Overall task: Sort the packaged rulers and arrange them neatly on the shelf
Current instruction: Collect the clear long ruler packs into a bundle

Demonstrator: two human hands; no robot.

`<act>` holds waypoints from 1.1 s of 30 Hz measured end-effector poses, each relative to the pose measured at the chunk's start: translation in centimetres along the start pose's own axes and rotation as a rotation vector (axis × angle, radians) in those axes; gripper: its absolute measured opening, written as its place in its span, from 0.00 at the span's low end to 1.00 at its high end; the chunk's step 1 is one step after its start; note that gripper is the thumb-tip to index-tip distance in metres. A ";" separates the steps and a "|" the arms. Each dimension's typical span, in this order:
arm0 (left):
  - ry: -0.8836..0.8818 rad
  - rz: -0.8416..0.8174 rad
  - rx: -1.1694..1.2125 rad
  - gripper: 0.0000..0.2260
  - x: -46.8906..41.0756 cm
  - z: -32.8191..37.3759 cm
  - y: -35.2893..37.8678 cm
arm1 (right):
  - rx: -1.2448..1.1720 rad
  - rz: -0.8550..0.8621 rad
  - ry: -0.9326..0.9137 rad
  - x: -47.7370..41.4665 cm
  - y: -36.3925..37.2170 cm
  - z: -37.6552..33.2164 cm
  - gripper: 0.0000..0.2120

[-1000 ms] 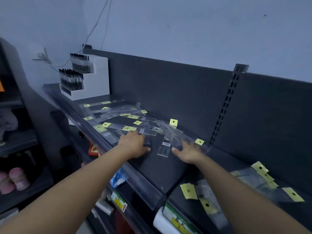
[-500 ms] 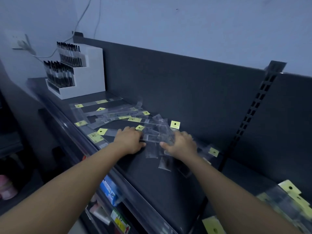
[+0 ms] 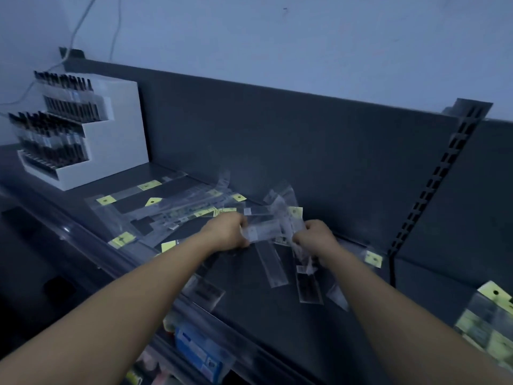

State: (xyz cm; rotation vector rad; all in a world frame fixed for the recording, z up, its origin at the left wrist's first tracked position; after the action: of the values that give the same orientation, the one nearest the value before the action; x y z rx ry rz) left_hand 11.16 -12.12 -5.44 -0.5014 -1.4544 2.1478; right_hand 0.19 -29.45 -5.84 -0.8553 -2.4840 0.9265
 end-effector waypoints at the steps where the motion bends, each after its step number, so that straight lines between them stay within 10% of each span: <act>1: 0.026 0.015 0.002 0.13 -0.3 0.1 -0.2 | -0.060 0.018 0.020 -0.1 -0.1 0.2 0.07; 10: 0.099 -0.016 0.045 0.15 -2.0 0.6 0.0 | -0.333 0.095 0.043 -0.1 -1.7 0.5 0.06; 17: 0.082 0.304 -0.222 0.17 -0.8 1.8 -2.3 | -0.239 -0.018 0.030 0.0 -1.1 0.6 0.11; 23: 0.040 -0.169 -0.274 0.42 1.5 4.7 2.1 | -0.200 -0.051 0.044 0.3 -0.9 0.6 0.10; 29: 0.034 -0.258 -0.046 0.16 0.7 5.2 2.4 | -0.249 -0.060 0.048 0.7 -1.5 1.2 0.07; 33: -0.057 -0.139 0.045 0.24 0.9 4.7 1.4 | -0.246 -0.105 0.053 1.2 -1.0 1.1 0.04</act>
State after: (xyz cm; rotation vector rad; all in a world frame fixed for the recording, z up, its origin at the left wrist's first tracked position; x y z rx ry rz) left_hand 7.55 -15.52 -5.04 -0.3153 -1.4245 2.0947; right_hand -1.66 -29.75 -5.84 -0.8025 -2.6039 0.5647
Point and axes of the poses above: each hand's wrist, its own x-axis away from the middle knuckle, its own y-axis out of the palm, z = x × y, the point moved 7 cm from there along -x, towards the middle knuckle, and after that the axes turned 4 degrees about z, right-handed, at the moved point
